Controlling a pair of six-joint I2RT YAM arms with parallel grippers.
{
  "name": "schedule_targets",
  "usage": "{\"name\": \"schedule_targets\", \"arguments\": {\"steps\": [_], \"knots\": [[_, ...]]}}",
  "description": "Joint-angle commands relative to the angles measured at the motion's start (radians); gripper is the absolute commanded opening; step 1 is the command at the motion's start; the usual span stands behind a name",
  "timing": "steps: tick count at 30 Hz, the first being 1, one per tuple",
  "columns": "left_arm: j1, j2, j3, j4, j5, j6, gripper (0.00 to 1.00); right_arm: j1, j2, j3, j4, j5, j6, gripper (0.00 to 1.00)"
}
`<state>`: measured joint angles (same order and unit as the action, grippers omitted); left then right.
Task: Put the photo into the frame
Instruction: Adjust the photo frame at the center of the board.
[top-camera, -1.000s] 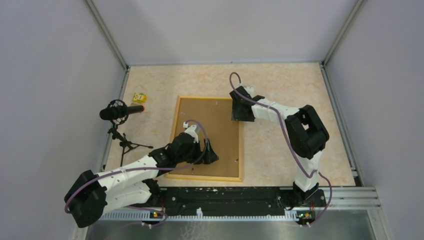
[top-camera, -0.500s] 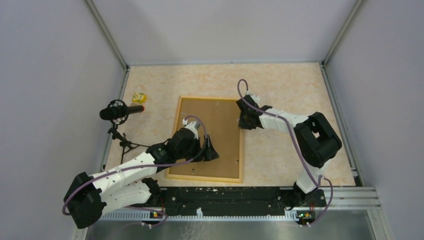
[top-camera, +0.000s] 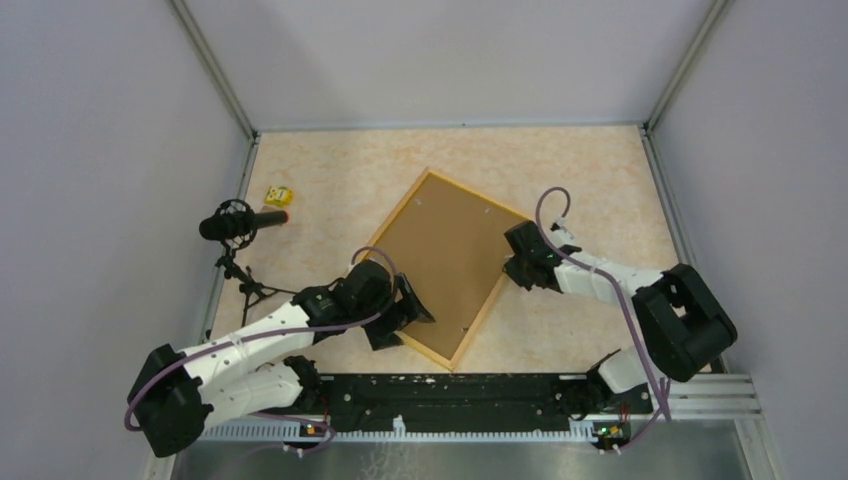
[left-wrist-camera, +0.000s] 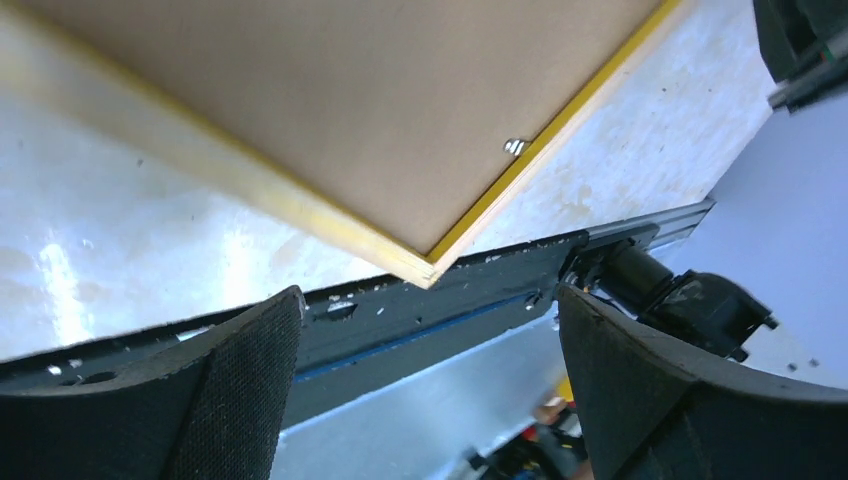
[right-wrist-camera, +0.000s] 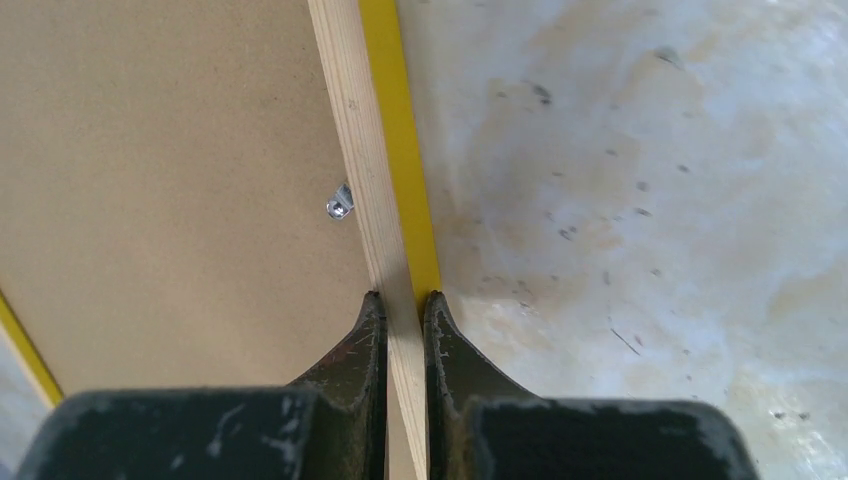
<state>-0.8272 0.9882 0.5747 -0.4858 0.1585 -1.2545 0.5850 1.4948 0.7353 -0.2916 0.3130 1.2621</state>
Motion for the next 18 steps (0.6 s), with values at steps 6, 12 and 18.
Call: {"name": "schedule_targets", "arguments": {"steps": [6, 12, 18], "knots": [[-0.010, 0.064, -0.090, 0.133, 0.080, -0.306, 0.93, -0.011, -0.169, -0.244, 0.020, -0.082, 0.300, 0.00], [-0.009, 0.166, -0.032, 0.059, -0.040, -0.276, 0.63, 0.024, -0.267, -0.243, -0.037, -0.076, 0.203, 0.38], [-0.008, 0.206, -0.058, 0.011, -0.166, -0.265, 0.60, 0.027, -0.471, -0.259, -0.072, -0.004, -0.117, 0.74]]}}
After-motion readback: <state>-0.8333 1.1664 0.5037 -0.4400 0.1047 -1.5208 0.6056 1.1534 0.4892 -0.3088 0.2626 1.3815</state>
